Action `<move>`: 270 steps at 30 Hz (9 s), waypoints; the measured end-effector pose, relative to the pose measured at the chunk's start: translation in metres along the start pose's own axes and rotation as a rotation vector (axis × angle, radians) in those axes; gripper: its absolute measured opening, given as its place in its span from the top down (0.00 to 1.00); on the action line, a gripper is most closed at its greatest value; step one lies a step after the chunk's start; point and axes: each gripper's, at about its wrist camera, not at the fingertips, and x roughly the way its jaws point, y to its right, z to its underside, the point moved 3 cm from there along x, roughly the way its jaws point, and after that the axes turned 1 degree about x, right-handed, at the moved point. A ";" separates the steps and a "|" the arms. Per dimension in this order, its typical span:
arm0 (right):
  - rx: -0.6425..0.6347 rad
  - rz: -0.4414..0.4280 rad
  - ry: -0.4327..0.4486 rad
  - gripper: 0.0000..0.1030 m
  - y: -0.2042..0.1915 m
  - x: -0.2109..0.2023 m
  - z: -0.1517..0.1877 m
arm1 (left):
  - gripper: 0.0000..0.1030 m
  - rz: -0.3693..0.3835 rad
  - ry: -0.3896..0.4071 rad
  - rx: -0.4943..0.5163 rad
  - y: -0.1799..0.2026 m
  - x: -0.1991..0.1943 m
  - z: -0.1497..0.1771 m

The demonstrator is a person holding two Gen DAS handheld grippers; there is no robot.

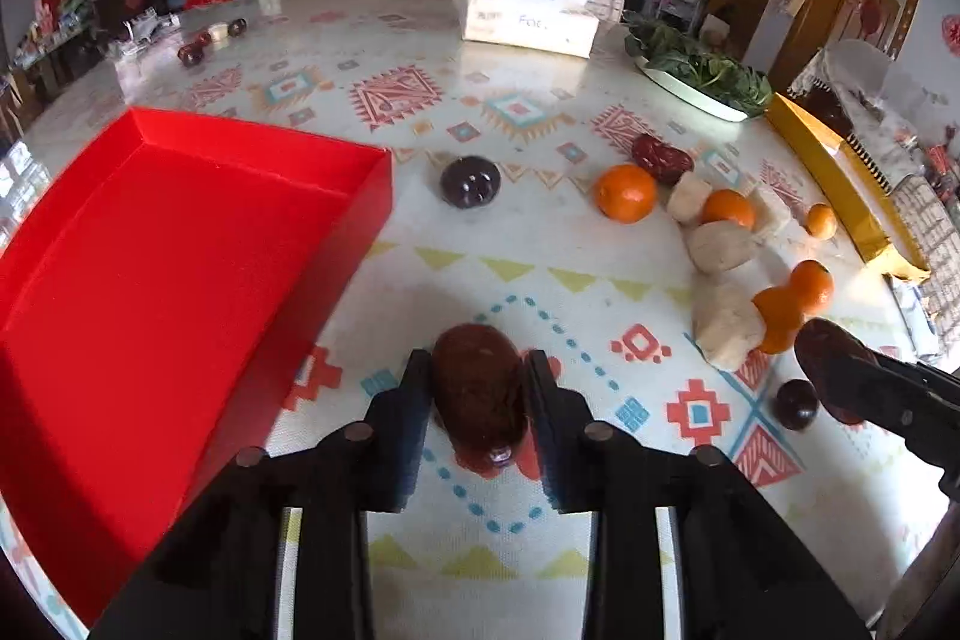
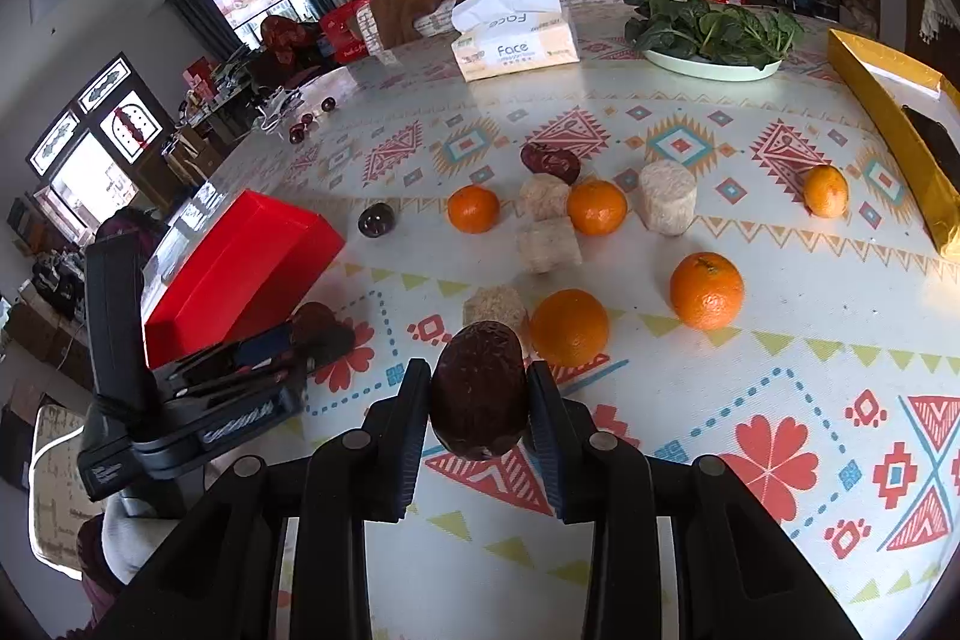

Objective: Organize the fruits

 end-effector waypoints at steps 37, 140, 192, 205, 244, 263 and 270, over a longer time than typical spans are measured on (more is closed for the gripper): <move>-0.138 -0.281 -0.236 0.52 -0.198 0.148 -0.039 | 0.55 -0.055 0.180 -0.458 -0.200 -0.079 0.015; 0.038 0.030 0.008 0.61 0.065 0.028 -0.016 | 0.70 0.134 0.048 0.115 0.073 0.003 -0.019; -0.293 -0.158 -0.101 0.42 -0.192 0.128 -0.024 | 0.37 0.002 0.232 -0.353 -0.174 -0.095 -0.027; -0.121 -0.019 0.045 0.41 -0.082 0.076 -0.081 | 0.32 0.065 0.299 -0.383 -0.150 -0.121 -0.015; -0.296 -0.132 -0.106 0.73 -0.066 0.079 -0.063 | 0.32 0.148 0.198 -0.262 -0.092 -0.085 -0.032; -0.003 -0.202 -0.026 0.73 0.039 0.008 0.004 | 0.41 0.147 -0.043 -0.087 0.048 0.057 -0.086; 0.008 -0.241 -0.018 0.73 0.046 0.004 0.009 | 0.59 0.111 -0.064 0.006 0.072 0.075 -0.084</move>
